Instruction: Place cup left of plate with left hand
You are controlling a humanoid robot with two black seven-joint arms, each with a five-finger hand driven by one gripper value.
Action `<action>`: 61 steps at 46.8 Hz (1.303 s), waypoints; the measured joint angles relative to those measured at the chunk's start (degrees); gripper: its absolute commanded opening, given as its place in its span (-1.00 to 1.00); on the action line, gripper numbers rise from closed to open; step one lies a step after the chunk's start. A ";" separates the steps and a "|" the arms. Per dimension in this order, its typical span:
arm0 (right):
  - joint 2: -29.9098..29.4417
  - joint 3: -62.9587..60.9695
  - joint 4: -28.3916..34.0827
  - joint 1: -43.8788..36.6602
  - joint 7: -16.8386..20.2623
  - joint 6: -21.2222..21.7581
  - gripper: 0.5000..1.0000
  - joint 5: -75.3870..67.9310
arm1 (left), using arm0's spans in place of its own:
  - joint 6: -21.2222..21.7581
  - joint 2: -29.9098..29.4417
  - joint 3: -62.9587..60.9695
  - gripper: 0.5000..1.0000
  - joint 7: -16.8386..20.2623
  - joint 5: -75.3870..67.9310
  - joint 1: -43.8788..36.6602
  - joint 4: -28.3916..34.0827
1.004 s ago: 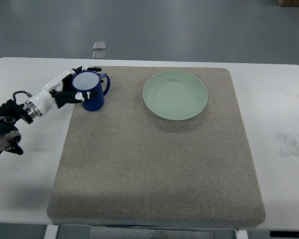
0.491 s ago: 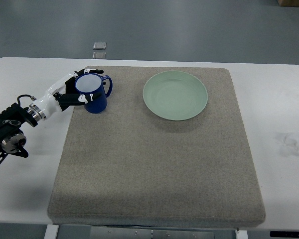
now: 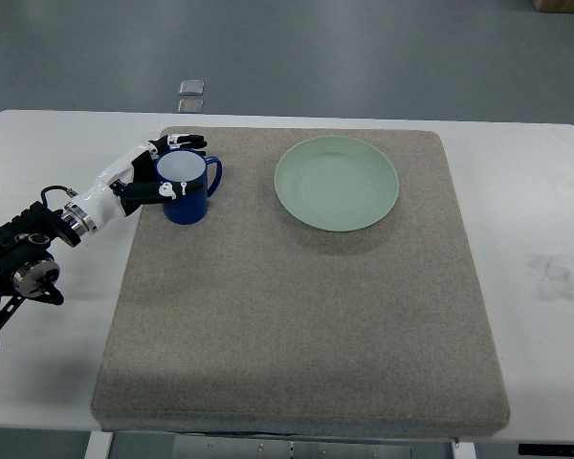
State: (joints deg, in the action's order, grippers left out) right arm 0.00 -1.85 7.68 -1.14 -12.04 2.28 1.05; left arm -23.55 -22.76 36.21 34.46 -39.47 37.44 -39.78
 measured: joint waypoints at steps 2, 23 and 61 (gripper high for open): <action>0.00 0.00 0.02 0.00 0.00 0.00 0.73 0.00 | 0.03 0.00 0.00 0.73 0.00 0.00 0.00 -0.01; 0.00 0.00 0.02 0.00 0.00 0.00 0.73 0.00 | -0.58 -0.43 0.62 0.97 -0.01 0.74 -0.09 -0.63; 0.00 0.00 0.03 0.01 0.00 0.00 0.73 0.00 | -1.40 -6.61 11.54 0.93 -1.96 13.77 3.51 -2.12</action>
State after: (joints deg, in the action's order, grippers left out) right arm 0.00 -1.84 7.70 -1.14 -12.04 2.29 1.05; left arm -24.95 -29.37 47.76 32.50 -25.70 40.95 -41.90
